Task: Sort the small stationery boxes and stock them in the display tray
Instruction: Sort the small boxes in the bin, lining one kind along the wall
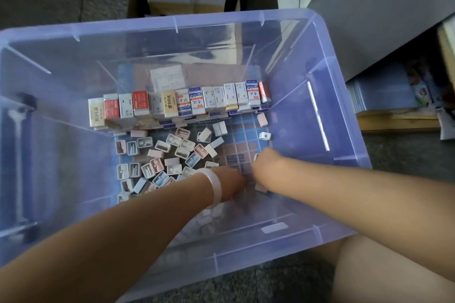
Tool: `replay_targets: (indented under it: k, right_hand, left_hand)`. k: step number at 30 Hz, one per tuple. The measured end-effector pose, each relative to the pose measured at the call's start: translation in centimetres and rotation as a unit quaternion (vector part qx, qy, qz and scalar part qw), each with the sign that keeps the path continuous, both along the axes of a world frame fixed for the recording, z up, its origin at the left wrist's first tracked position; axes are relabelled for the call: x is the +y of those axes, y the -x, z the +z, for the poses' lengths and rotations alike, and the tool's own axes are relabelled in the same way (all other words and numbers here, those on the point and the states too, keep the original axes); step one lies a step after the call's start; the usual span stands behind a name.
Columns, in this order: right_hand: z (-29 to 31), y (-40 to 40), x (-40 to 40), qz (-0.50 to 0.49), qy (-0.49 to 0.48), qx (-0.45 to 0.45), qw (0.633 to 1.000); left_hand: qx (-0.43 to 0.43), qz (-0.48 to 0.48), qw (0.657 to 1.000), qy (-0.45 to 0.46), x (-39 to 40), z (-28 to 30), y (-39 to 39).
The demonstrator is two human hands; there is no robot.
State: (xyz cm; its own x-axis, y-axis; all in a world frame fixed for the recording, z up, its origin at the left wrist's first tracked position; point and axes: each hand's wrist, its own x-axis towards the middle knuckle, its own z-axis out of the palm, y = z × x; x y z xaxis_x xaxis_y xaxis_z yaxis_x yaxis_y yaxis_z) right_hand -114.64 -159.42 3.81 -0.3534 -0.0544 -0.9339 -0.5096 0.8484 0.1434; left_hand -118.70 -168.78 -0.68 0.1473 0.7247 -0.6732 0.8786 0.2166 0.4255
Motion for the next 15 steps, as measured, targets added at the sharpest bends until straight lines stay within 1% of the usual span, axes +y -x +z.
replay_targets:
  k: [2,4,7,9,10,11,12,13,14,15]
  right_hand:
    - [0.3,-0.1,0.4,-0.017,0.004,-0.004,1.000]
    - [0.4,0.0,0.8,-0.023,0.018,0.010,1.000]
    - [-0.1,0.1,0.9,-0.003,0.003,0.024,1.000]
    - [-0.5,-0.1,0.7,0.007,-0.025,0.010,1.000]
    - [-0.5,-0.1,0.6,0.012,-0.040,-0.003,0.999]
    - [-0.2,-0.1,0.4,0.019,-0.050,-0.020,0.998]
    - [0.0,-0.2,0.2,0.024,-0.055,-0.032,0.998]
    - [0.2,-0.2,0.0,0.032,-0.056,-0.038,0.997]
    - [0.4,-0.2,-0.2,0.041,-0.056,-0.041,0.997]
    - [0.7,-0.2,-0.2,0.047,-0.054,-0.039,0.997]
  left_hand:
    - [-0.010,0.016,1.000,0.012,-0.5,0.3,0.4]
    - [-0.032,0.055,0.998,-0.004,-1.1,0.8,1.3]
    - [-0.066,0.183,0.979,-0.056,-2.7,2.8,4.6]
    - [-0.067,0.300,0.944,-0.117,-4.1,4.2,7.6]
    - [-0.067,0.375,0.914,-0.142,-4.8,4.9,9.0]
    - [-0.080,0.464,0.869,-0.150,-5.5,5.5,10.0]
    - [-0.120,0.561,0.806,-0.147,-5.9,6.1,10.6]
    - [-0.178,0.651,0.724,-0.140,-6.2,6.6,10.9]
    - [-0.238,0.720,0.638,-0.133,-6.4,7.0,11.1]
    - [-0.286,0.762,0.567,-0.128,-6.5,7.5,11.1]
